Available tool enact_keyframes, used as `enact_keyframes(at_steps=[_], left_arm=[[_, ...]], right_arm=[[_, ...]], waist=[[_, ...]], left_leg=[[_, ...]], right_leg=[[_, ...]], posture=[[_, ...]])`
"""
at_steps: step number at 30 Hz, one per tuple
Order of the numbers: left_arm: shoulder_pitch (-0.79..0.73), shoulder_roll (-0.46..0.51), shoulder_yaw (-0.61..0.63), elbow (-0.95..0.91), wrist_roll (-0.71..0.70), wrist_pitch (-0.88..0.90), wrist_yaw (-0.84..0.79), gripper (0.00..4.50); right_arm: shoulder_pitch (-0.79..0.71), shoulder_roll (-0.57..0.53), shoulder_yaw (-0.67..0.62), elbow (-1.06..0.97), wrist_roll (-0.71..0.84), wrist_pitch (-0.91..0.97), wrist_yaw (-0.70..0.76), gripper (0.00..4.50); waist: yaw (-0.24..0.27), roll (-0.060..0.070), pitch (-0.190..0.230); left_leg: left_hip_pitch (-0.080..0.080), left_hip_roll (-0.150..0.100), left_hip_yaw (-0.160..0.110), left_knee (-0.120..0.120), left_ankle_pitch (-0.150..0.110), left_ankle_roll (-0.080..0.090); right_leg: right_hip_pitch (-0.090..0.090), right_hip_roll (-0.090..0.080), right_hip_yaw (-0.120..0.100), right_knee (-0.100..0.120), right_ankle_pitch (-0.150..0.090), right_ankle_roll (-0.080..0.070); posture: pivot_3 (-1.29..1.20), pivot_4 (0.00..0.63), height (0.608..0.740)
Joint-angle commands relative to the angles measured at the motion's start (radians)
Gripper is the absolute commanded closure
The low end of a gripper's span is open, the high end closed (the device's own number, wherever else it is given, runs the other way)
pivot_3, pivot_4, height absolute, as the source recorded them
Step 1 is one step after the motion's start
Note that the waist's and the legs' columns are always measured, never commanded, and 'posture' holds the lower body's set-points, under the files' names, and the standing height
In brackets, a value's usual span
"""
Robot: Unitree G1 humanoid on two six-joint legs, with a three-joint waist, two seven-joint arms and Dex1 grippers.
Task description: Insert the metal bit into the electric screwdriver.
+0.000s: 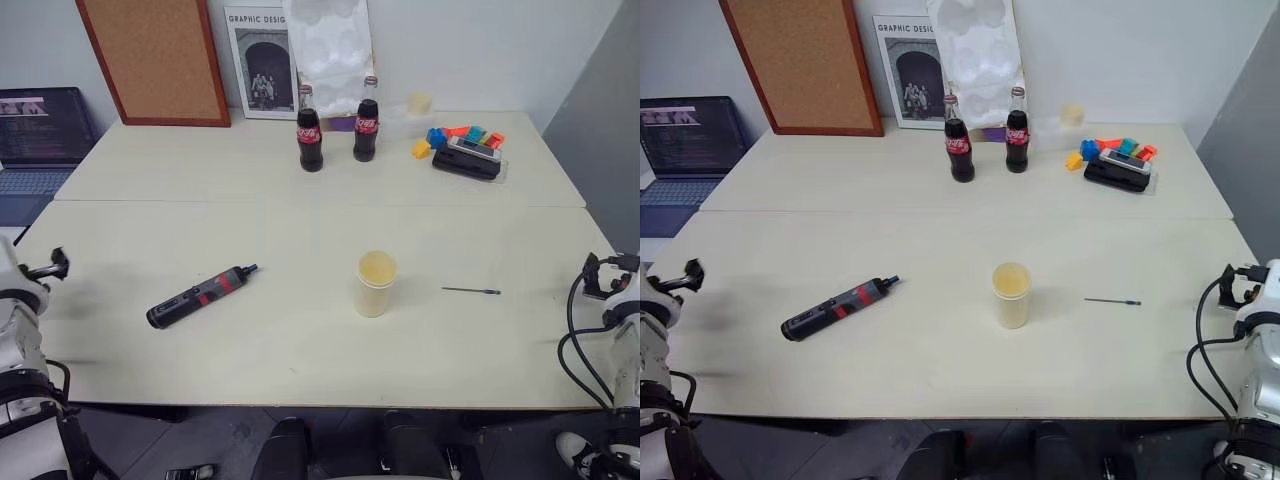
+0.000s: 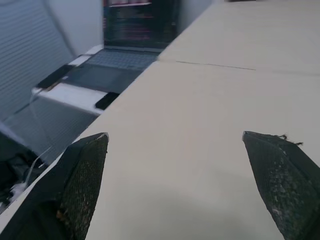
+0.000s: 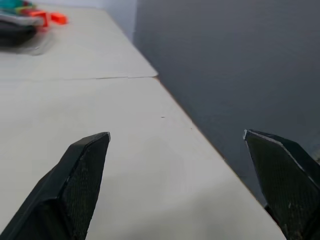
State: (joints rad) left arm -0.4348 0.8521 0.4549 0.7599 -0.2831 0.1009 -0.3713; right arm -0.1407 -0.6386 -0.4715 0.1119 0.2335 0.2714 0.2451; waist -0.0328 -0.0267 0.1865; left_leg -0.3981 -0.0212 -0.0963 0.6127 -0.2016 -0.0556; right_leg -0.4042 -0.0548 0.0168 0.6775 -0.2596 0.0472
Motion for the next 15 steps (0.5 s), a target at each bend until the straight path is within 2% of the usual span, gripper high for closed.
enact_keyframes(at_steps=[1,4,6,8,10,15], left_arm=[[-0.087,0.066,-0.096,-0.282,-0.067,0.174,-0.205,0.04],[-0.128,0.102,-0.192,-0.476,-0.135,0.318,-0.396,0.04],[-0.129,0.133,-0.240,-0.575,-0.164,0.375,-0.498,0.04],[-0.101,0.201,-0.297,-0.726,-0.244,0.459,-0.674,0.04],[-0.104,0.252,-0.364,-0.841,-0.277,0.476,-0.822,0.04],[-0.144,0.244,-0.450,-0.933,-0.249,0.418,-0.933,0.04]], right_arm=[[-0.048,-0.200,0.073,-0.239,0.142,0.176,0.294,0.00],[-0.096,-0.376,0.126,-0.350,0.303,0.334,0.549,0.00],[-0.112,-0.467,0.163,-0.406,0.361,0.371,0.686,0.00],[-0.165,-0.550,0.245,-0.472,0.410,0.397,0.825,0.00],[-0.297,-0.559,0.377,-0.535,0.437,0.416,0.925,0.00],[-0.550,-0.453,0.626,-0.585,0.370,0.409,1.028,0.00]], waist=[[0.001,0.001,0.001],[0.000,0.000,0.001],[0.000,0.000,0.001],[-0.010,0.001,0.002],[-0.018,0.001,0.002],[-0.028,0.002,0.004]], left_leg=[[-0.001,-0.001,0.000,0.000,0.000,0.001],[-0.001,0.000,-0.002,0.001,0.001,0.001],[-0.001,0.001,-0.001,0.000,0.001,0.001],[-0.002,0.001,0.000,-0.002,0.000,0.001],[-0.003,0.002,0.001,-0.003,0.000,0.001],[-0.004,0.004,0.002,-0.004,0.000,0.001]], right_leg=[[0.000,0.000,0.000,0.000,0.001,0.001],[0.001,0.000,-0.002,-0.001,0.001,0.000],[0.001,0.000,-0.001,-0.004,0.001,0.000],[0.001,0.000,-0.001,-0.007,0.001,0.001],[0.000,0.001,-0.001,-0.010,0.001,0.001],[-0.001,0.002,-0.002,-0.015,0.001,0.001]], posture=[[0.00,0.150,0.740],[0.00,0.150,0.740],[0.00,0.150,0.740],[0.00,0.150,0.740],[0.00,0.150,0.740],[0.00,0.150,0.740]])
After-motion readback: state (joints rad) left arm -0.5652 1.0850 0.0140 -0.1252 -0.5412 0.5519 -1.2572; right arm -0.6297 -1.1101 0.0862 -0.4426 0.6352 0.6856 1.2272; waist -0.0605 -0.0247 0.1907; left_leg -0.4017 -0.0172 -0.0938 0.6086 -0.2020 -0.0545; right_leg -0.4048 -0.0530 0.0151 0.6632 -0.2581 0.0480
